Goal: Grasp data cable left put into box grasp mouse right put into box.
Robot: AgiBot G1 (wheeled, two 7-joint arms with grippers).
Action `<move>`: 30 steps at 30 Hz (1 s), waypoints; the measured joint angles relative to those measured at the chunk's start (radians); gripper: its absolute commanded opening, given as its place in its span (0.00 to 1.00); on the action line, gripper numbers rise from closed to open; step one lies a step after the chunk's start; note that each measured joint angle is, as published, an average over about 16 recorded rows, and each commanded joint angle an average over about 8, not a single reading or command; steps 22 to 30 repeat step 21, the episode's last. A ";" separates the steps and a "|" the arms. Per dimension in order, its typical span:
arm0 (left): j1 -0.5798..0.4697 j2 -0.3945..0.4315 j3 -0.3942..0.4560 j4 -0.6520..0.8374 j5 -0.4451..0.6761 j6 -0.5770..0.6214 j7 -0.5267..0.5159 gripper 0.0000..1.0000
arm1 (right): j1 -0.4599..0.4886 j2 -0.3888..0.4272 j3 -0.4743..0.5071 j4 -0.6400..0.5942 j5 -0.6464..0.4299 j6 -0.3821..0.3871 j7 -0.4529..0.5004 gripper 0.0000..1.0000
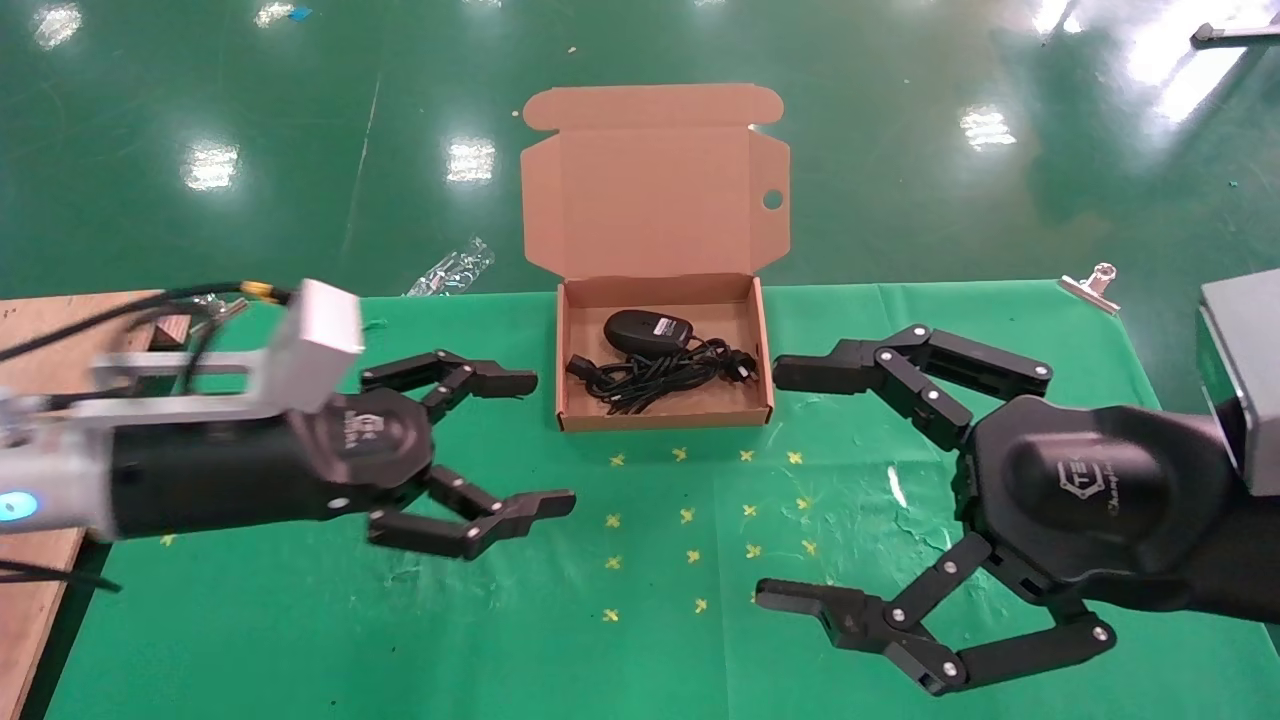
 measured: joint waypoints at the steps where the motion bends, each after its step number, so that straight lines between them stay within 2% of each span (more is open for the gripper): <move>1: 0.011 -0.010 -0.018 -0.010 -0.027 0.015 0.013 1.00 | 0.000 0.000 0.000 0.000 0.000 0.000 0.000 1.00; 8: 0.079 -0.077 -0.129 -0.075 -0.199 0.113 0.091 1.00 | 0.000 0.001 0.000 0.000 0.001 0.000 0.000 1.00; 13: 0.111 -0.107 -0.181 -0.105 -0.279 0.158 0.125 1.00 | 0.000 0.001 0.000 0.000 0.002 0.000 0.000 1.00; 20: 0.128 -0.124 -0.210 -0.122 -0.325 0.183 0.142 1.00 | -0.001 0.002 0.000 0.001 0.002 0.000 -0.001 1.00; 30: 0.129 -0.125 -0.211 -0.123 -0.327 0.184 0.142 1.00 | -0.001 0.002 0.000 0.001 0.002 0.000 -0.001 1.00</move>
